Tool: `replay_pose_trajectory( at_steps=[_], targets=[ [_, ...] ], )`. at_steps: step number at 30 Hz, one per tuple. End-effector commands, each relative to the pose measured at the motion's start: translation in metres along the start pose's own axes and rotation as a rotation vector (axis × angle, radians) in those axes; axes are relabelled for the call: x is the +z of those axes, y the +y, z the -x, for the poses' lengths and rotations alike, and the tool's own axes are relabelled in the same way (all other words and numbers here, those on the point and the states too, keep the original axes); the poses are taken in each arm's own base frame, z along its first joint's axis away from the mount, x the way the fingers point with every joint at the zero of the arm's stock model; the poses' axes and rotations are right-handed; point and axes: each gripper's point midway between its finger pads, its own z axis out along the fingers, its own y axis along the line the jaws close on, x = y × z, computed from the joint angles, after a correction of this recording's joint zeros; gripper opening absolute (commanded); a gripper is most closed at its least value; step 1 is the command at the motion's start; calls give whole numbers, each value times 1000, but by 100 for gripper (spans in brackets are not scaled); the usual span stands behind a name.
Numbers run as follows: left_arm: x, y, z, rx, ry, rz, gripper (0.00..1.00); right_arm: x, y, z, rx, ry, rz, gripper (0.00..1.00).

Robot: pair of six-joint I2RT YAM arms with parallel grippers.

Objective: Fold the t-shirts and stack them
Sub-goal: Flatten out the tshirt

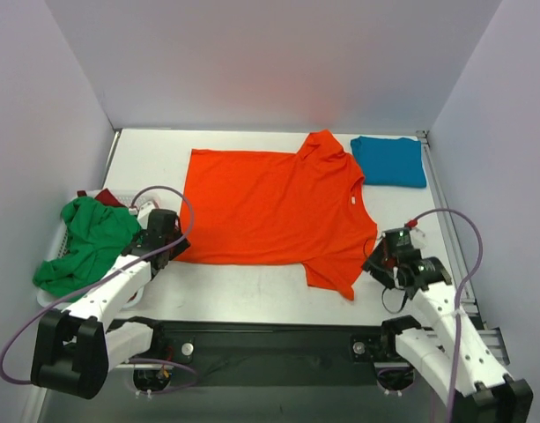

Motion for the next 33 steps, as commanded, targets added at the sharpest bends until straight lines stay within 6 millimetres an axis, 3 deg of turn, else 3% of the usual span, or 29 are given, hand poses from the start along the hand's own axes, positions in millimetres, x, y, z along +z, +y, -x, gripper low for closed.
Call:
replay_pose_trajectory(
  at_steps=[1, 4, 9, 14, 19, 26, 30, 33],
  targets=[
    [-3, 12, -5, -25, -22, 57, 43, 17, -4, 37, 34, -59, -59, 39],
    [-4, 14, -10, -23, -28, 48, 41, 35, -6, 47, 78, -23, -76, 38],
    [-5, 20, -12, -18, -39, 67, 40, 57, 3, 40, 89, 30, -24, 35],
    [-7, 35, -9, -39, -74, 145, 40, 54, 3, 23, 106, 44, 34, 34],
    [-10, 40, -11, -71, -96, 186, 39, 49, -7, -9, 142, 80, 70, 35],
    [-5, 44, -13, -76, -98, 237, 38, 41, -1, -45, 90, 157, 113, 36],
    [0, 44, -17, -81, -87, 261, 38, 45, -5, -55, 76, 135, 72, 38],
    [4, 44, -21, -78, -72, 268, 38, 46, -13, -49, 95, 90, 37, 40]
  ],
)
